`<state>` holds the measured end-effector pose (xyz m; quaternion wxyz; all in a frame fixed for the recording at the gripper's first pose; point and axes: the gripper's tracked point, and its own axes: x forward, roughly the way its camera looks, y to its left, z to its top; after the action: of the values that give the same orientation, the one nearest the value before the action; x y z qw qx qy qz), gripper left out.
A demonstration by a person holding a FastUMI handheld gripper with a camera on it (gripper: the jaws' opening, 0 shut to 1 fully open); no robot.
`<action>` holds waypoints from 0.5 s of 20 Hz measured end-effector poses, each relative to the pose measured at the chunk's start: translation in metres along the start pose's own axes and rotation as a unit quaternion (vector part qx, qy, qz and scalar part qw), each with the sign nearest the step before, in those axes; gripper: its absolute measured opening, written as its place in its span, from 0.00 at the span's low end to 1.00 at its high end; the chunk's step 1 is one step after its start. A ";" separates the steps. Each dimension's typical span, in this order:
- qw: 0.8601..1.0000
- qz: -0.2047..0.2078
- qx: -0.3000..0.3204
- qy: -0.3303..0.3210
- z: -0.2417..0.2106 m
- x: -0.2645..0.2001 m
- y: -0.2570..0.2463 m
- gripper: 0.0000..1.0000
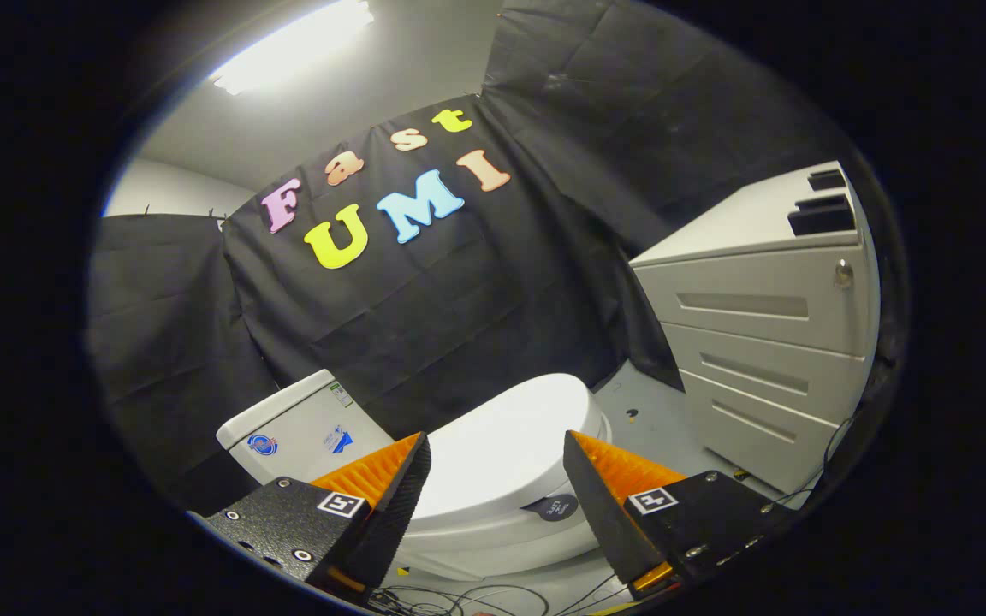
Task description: Open the toilet lid.
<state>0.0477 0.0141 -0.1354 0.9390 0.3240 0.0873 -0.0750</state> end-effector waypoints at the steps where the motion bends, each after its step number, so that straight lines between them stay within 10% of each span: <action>1: 1.000 -0.005 0.022 0.005 -0.006 -0.001 -0.007 0.96; 10: 0.989 -0.054 0.122 0.055 -0.056 0.006 -0.053 0.95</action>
<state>0.0367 0.0067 -0.2115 0.8806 0.4350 0.1464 -0.1176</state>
